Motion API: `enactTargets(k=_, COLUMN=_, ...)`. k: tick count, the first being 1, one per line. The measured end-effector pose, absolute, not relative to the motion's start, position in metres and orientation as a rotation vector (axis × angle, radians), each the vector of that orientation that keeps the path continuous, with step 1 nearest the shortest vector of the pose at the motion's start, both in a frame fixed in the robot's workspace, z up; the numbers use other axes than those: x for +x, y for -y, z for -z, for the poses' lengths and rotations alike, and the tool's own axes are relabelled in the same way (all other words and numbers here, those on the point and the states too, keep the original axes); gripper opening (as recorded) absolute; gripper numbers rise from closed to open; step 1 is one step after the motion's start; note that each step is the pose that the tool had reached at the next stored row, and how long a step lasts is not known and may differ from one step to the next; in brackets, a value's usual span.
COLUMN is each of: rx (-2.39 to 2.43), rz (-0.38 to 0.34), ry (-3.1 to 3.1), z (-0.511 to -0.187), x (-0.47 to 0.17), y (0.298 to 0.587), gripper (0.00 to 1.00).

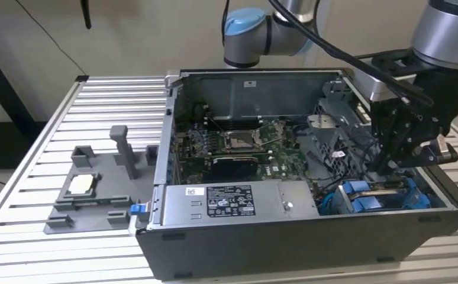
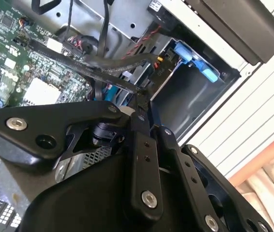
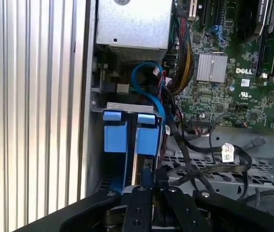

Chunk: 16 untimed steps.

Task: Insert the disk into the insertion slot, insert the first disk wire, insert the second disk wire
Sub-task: 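Insert the second disk wire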

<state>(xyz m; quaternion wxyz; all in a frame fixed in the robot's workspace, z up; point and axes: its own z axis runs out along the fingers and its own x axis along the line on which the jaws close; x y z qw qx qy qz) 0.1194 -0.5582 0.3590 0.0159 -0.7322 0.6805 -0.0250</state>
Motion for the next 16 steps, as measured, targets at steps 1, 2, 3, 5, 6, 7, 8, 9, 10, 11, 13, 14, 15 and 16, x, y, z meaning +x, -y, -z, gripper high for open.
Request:
enactTargets(k=1, rx=-2.279, rz=0.073, ry=-2.118, z=-0.3584, x=0.1195, y=0.5582, gripper=0.16)
enactTargets(k=2, rx=-2.28, rz=0.07, ry=-2.119, z=-0.3577, x=0.1194, y=0.5582, gripper=0.16)
enactTargets(k=3, rx=-2.28, rz=0.067, ry=-2.119, z=-0.3572, x=0.1194, y=0.5583, gripper=0.16)
enactTargets(k=5, rx=-2.28, rz=0.067, ry=-2.119, z=-0.3572, x=0.1194, y=0.5582, gripper=0.16)
enactTargets(k=6, rx=-2.28, rz=0.067, ry=-2.119, z=-0.3572, x=0.1195, y=0.5582, gripper=0.16)
enactTargets(k=7, rx=-2.28, rz=0.067, ry=-2.119, z=-0.3571, x=0.1195, y=0.5582, gripper=0.16)
enactTargets(k=8, rx=-2.28, rz=0.067, ry=-2.119, z=-0.3569, x=0.1195, y=0.5583, gripper=0.16)
enactTargets(k=9, rx=-2.279, rz=0.066, ry=-2.119, z=-0.3562, x=0.1195, y=0.5587, gripper=0.16)
enactTargets(k=10, rx=-2.279, rz=0.066, ry=-2.119, z=-0.3555, x=0.1195, y=0.5593, gripper=0.16)
enactTargets(k=11, rx=-2.279, rz=0.066, ry=-2.119, z=-0.3545, x=0.1195, y=0.5596, gripper=0.16)
enactTargets(k=13, rx=-2.278, rz=0.066, ry=-2.12, z=-0.3523, x=0.1195, y=0.5601, gripper=0.16)
enactTargets(k=14, rx=-2.276, rz=0.066, ry=-2.122, z=-0.351, x=0.1195, y=0.5602, gripper=0.16)
enactTargets(k=15, rx=-2.274, rz=0.065, ry=-2.124, z=-0.35, x=0.1196, y=0.5602, gripper=0.16)
enactTargets(k=16, rx=-2.272, rz=0.065, ry=-2.126, z=-0.3489, x=0.1198, y=0.5603, gripper=0.16)
